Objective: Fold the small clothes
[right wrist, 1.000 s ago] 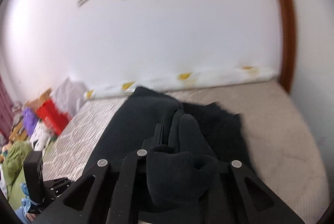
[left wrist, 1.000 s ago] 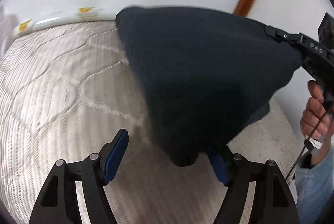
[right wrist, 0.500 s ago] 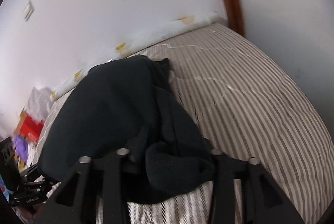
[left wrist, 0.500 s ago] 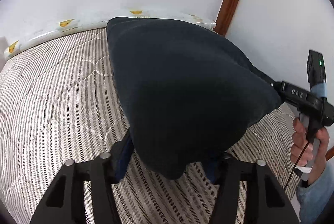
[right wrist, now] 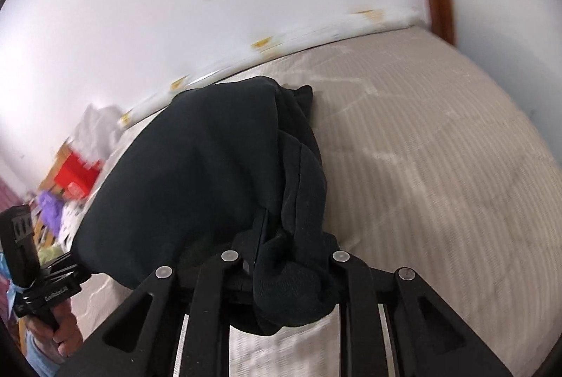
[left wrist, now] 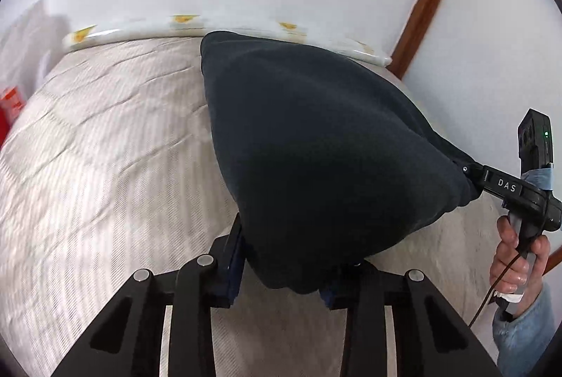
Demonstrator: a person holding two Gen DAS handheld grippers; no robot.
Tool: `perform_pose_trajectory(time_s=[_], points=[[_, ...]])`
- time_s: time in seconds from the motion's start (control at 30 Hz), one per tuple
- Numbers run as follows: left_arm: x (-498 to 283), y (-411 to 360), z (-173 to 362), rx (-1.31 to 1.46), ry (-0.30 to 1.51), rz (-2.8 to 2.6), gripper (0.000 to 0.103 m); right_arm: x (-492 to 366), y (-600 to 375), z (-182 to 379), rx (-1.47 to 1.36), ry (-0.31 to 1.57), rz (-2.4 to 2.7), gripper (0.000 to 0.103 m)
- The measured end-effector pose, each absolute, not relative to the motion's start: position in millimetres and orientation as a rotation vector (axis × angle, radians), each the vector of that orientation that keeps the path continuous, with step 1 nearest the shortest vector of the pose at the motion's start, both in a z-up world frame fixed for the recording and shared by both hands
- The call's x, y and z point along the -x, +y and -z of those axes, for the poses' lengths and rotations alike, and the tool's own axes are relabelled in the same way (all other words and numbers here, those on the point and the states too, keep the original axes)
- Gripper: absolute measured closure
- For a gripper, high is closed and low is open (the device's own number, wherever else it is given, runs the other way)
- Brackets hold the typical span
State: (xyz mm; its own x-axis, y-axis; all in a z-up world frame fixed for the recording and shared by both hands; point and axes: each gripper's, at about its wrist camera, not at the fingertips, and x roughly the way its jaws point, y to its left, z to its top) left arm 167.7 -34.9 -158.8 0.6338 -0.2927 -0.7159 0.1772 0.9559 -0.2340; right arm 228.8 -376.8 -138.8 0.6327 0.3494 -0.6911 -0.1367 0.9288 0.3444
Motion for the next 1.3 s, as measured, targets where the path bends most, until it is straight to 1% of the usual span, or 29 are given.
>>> perform_pose_trajectory(time_s=[0.2, 0.3, 0.37, 0.43, 0.5, 0.57, 0.6, 0.63, 0.67, 0.7, 0.73, 0.87, 1.1, 1.3], points=[[-114.6, 10.0, 166.9, 0.168, 0.848, 0.251, 0.069, -185.4, -319.7, 137.0, -0.196, 0.846, -0.393, 0.084], [-100.9, 15.0, 171.5, 0.189, 0.835, 0.248, 0.066, -167.3, -304.1, 135.0, -0.137, 0.829, -0.379, 0.081], [-94.6, 16.9, 174.4, 0.198, 0.83, 0.25, 0.062, -156.5, -301.9, 130.2, -0.096, 0.822, -0.357, 0.076], [-86.3, 21.6, 173.4, 0.204, 0.827, 0.255, 0.062, -146.6, -307.3, 121.0, -0.072, 0.808, -0.337, 0.072], [-72.5, 30.7, 170.6, 0.193, 0.826, 0.251, 0.059, -141.5, -315.2, 109.4, -0.048, 0.792, -0.313, 0.071], [-58.4, 42.0, 165.6, 0.204, 0.816, 0.246, 0.051, -139.1, -325.6, 96.7, -0.038, 0.77, -0.286, 0.07], [-53.3, 46.8, 161.9, 0.201, 0.808, 0.229, 0.05, -139.2, -330.5, 91.6, -0.036, 0.762, -0.282, 0.069], [-49.7, 51.0, 157.9, 0.194, 0.796, 0.21, 0.048, -142.5, -333.8, 84.3, -0.036, 0.753, -0.28, 0.065], [-48.8, 54.6, 155.4, 0.186, 0.787, 0.197, 0.043, -147.4, -336.8, 79.0, -0.038, 0.751, -0.277, 0.059], [-49.1, 58.0, 151.1, 0.177, 0.776, 0.181, 0.04, -152.2, -336.2, 74.3, -0.041, 0.753, -0.272, 0.057], [-51.3, 61.4, 147.0, 0.173, 0.765, 0.166, 0.038, -157.4, -334.8, 71.1, -0.047, 0.755, -0.275, 0.054], [-67.9, 73.5, 134.6, 0.189, 0.751, 0.133, 0.038, -191.7, -317.5, 61.2, -0.063, 0.768, -0.32, 0.051], [-131.4, 68.6, 111.7, 0.193, 0.738, 0.143, 0.038, -254.4, -280.0, 65.1, -0.065, 0.832, -0.371, 0.051], [-187.3, 52.4, 113.0, 0.168, 0.762, 0.176, 0.038, -313.4, -258.8, 86.4, -0.084, 0.925, -0.371, 0.051]])
